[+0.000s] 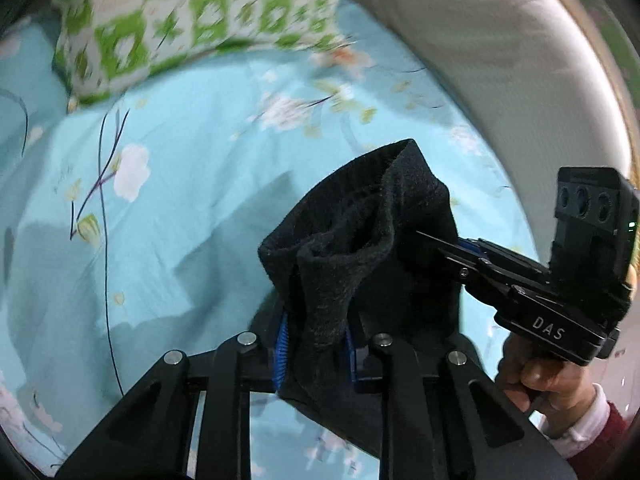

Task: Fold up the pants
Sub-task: 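Grasp the folded end with the left gripper while the right gripper grasps beside it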

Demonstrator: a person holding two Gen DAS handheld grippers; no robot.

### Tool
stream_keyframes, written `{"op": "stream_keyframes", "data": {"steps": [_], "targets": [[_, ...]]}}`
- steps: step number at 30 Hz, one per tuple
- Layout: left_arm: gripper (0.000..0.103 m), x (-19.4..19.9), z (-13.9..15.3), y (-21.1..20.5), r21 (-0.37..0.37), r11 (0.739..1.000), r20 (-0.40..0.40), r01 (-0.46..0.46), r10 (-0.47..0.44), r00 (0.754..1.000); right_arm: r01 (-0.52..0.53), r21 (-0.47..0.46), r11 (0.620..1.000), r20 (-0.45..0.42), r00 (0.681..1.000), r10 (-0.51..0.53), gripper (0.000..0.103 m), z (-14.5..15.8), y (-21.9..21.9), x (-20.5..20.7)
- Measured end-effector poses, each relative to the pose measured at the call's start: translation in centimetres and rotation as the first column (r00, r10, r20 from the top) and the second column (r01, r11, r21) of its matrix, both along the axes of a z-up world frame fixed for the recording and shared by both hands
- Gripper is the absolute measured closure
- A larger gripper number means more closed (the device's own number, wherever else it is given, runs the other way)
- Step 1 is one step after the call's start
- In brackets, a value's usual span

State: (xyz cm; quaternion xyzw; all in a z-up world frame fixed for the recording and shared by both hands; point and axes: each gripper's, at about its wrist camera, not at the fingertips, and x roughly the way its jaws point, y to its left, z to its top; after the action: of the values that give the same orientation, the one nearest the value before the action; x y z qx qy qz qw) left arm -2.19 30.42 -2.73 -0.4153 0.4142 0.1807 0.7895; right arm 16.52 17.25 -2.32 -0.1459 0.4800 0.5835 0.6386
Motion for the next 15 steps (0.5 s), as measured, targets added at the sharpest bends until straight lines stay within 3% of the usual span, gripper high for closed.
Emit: {"op": "stream_keyframes", "data": {"steps": [9, 15], "targets": [[0.083, 1.2, 6.8, -5.5, 0.073, 0.983, 0.127, 0.166, -0.174, 0.977, 0.084, 0.145, 0.986, 0.004, 0.996, -0.085, 0.081, 5.8, -7.9, -0.7], [0.084, 3.5, 9.6, -11.2, 0.097, 0.939, 0.176, 0.330, -0.343, 0.923, 0.174, 0.197, 0.965, 0.012, 0.984, -0.180, 0.081, 8.3, -15.0, -1.1]]}}
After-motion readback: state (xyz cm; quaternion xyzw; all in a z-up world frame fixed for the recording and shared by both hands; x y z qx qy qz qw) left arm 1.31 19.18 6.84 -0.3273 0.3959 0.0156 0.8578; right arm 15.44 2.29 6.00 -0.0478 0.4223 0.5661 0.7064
